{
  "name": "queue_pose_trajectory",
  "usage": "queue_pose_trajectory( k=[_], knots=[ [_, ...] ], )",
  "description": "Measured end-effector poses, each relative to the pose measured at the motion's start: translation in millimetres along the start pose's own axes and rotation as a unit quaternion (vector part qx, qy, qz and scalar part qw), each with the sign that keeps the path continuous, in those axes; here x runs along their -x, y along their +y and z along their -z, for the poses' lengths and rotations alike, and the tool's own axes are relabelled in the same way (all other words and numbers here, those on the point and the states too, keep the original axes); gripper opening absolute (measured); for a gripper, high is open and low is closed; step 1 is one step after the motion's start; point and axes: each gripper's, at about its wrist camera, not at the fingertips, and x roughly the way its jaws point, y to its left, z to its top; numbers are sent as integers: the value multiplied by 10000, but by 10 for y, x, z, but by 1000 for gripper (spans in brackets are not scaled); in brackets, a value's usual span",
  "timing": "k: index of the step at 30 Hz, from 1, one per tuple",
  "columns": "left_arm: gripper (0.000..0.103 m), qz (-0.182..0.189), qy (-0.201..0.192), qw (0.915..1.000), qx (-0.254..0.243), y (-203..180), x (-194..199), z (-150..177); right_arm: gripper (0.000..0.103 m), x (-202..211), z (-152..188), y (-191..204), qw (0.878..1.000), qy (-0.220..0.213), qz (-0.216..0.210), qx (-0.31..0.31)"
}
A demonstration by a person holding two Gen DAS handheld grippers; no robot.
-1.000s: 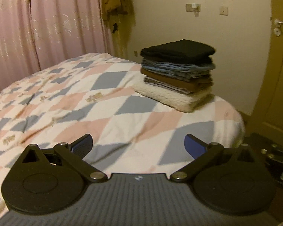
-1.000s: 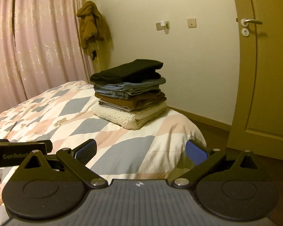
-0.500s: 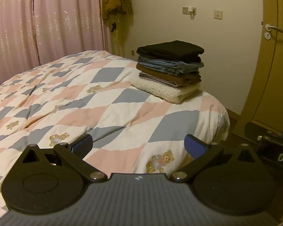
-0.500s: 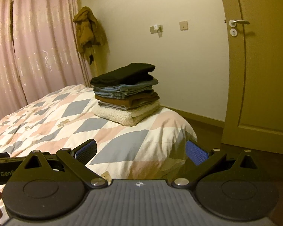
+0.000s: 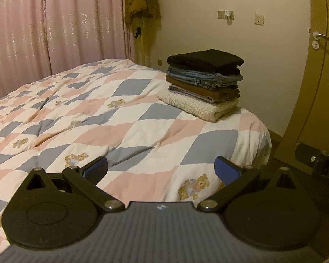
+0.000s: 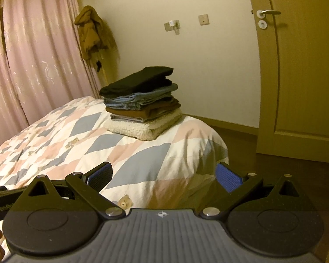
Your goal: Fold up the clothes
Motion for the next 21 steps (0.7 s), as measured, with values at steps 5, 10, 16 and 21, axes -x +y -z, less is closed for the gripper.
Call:
queue_pose_trajectory(
  k=[5, 10, 16, 21],
  knots=[
    [102, 48, -21, 10000, -45, 2, -49, -56, 103, -105, -17, 12, 9999, 110, 61, 9],
    [102, 80, -12, 9999, -80, -14, -202, -165, 103, -272, -79, 8, 9997, 212, 133, -4],
    [102, 136, 116, 9997, -153, -49, -459, -288, 103, -552, -191, 20, 9993, 333, 197, -3],
    [102, 170, 222, 9995, -173, -42, -676, -337, 103, -756, -254, 48, 9989, 426, 191, 14]
  ],
)
